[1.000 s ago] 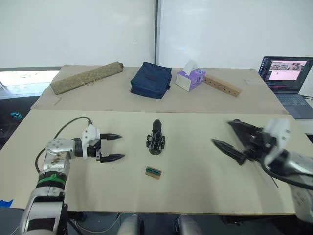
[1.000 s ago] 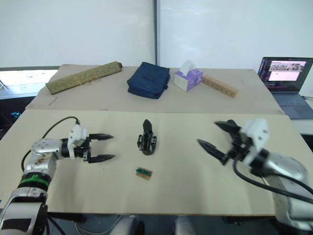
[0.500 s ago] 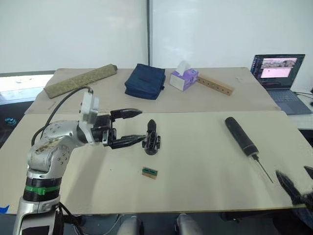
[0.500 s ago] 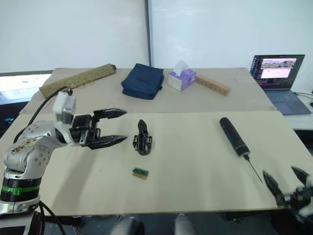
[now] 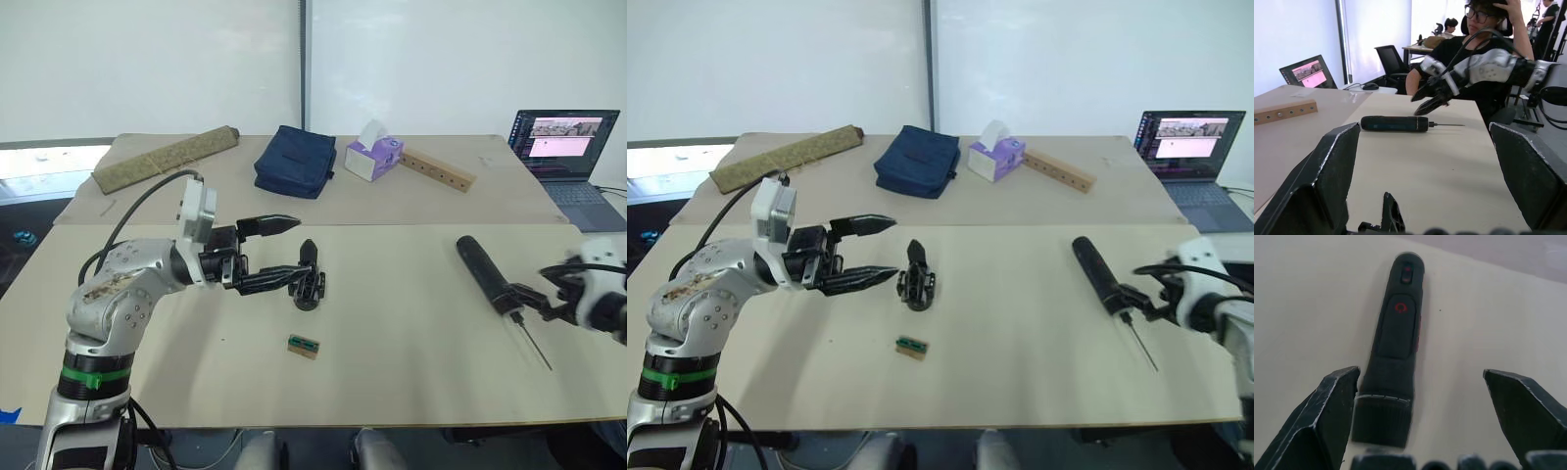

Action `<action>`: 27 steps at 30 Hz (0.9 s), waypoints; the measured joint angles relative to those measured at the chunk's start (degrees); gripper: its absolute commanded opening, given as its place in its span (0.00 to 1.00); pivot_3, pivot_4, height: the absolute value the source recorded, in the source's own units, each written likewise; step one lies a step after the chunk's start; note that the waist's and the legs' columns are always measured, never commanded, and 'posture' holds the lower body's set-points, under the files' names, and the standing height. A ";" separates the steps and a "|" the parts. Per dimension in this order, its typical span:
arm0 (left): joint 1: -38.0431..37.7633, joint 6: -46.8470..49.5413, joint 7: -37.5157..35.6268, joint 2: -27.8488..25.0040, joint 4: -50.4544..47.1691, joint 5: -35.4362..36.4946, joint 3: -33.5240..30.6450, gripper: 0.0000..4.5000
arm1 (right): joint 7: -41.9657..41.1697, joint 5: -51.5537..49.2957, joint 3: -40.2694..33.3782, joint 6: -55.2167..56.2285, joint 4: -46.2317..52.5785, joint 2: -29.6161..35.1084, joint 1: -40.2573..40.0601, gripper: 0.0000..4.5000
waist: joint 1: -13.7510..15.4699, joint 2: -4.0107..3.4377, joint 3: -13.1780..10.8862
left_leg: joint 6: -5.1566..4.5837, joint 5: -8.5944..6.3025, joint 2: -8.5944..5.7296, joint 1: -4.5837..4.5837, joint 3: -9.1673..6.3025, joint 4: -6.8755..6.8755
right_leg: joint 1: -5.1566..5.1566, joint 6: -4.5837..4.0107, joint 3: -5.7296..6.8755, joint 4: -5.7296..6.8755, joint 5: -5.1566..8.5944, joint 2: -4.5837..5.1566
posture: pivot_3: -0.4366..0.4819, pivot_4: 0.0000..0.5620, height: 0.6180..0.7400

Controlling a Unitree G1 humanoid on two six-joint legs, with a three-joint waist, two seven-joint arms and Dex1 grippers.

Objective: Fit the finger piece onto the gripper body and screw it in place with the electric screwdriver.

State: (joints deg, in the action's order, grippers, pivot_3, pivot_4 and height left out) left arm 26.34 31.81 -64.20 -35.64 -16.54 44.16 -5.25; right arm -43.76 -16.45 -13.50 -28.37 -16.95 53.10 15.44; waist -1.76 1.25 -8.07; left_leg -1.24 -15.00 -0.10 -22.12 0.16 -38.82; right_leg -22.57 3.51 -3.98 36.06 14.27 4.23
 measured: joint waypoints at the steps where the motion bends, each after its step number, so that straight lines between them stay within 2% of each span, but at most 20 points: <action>1: -0.51 -0.27 0.10 0.00 -0.50 -0.01 0.01 1.00 | -0.98 0.27 1.77 -0.71 -2.71 -0.47 3.04 1.00 | -0.04 0.00 0.00 | 0.00 0.00 0.02 0.01 0.00 -0.01 | 0.02 0.01 0.00 -0.01 -0.01 0.00 | 0.48 0.27 1.00; 4: -1.18 -0.61 0.44 -0.03 -1.71 -0.02 0.05 1.00 | -3.27 1.02 4.50 -2.71 -8.02 -1.04 7.99 1.00 | 0.00 0.03 -0.02 | 0.00 0.00 0.02 -0.01 -0.04 -0.02 | 0.02 0.02 0.01 0.00 -0.03 0.02 | 0.48 0.27 1.00; 7: -1.59 -0.75 1.04 -0.08 -1.81 -0.07 -0.19 1.00 | -6.38 1.17 6.29 -4.20 -10.51 -1.67 9.89 0.81 | 0.44 0.03 -0.02 | 0.00 0.00 0.02 -0.03 -0.10 -0.02 | 0.02 0.02 0.06 0.00 -0.03 0.02 | 0.48 0.27 1.00; 12: -2.26 -1.31 1.71 -0.17 -1.91 -0.19 -0.40 1.00 | -9.68 0.46 6.47 -7.98 -11.63 -2.05 11.05 0.44 | 0.92 -0.01 -0.04 | 0.00 0.00 0.00 -0.03 -0.09 -0.03 | 0.02 0.03 0.06 0.00 -0.03 0.07 | 0.48 0.27 1.00; 13: -2.53 -1.51 1.73 -0.17 -1.91 -0.30 -0.40 1.00 | -10.09 0.44 6.46 -8.64 -11.52 -1.88 11.08 0.41 | 0.96 -0.01 -0.04 | 0.00 0.00 0.00 -0.03 -0.09 -0.03 | 0.02 0.03 0.06 0.00 -0.03 0.07 | 0.48 0.27 1.00; 18: -2.75 -2.23 1.60 -0.17 -1.76 -1.28 -0.37 1.00 | -10.73 -0.28 5.87 -11.39 -9.46 -1.69 10.50 0.41 | 0.97 -0.04 -0.06 | 0.00 0.00 0.01 -0.05 -0.11 -0.02 | -0.02 0.03 0.08 0.01 -0.03 0.05 | 0.48 0.27 1.00; 20: -2.75 -3.45 1.23 -0.18 -1.27 -1.55 -0.37 1.00 | -10.83 -0.95 4.90 -11.71 -5.16 -1.69 8.76 0.41 | 0.97 -0.14 -0.12 | 0.00 0.00 0.00 -0.14 -0.11 -0.02 | -0.10 0.03 0.08 0.02 -0.03 0.06 | 0.48 0.27 1.00; 23: -3.67 -6.84 -1.11 -1.17 0.43 -3.68 -0.44 1.00 | -10.28 -5.22 3.24 -17.08 10.95 -1.69 5.51 0.41 | 0.44 -0.42 -0.25 | 0.00 0.00 0.03 -0.30 -0.04 0.00 | -0.44 0.03 -0.01 0.18 -0.03 0.05 | 0.48 0.27 1.00; 27: -7.92 -13.29 -7.08 -3.85 2.95 -8.02 0.69 1.00 | -5.13 -9.43 3.96 -26.76 34.40 -2.11 -0.32 0.41 | 0.57 -0.41 -0.26 | 0.00 0.00 0.15 -0.38 -0.23 0.05 | -0.54 -0.05 0.13 0.24 -0.01 -0.13 | 0.48 0.27 1.00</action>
State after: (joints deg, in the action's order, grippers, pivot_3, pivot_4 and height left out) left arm 18.42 18.52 -71.28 -39.49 -13.59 36.14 -4.56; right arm -48.90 -25.87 -9.55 -55.12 17.45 51.00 15.12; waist -1.20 0.84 -8.33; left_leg -1.23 -15.00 0.05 -22.50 -0.07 -38.77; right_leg -23.10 3.46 -3.85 36.29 14.26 4.10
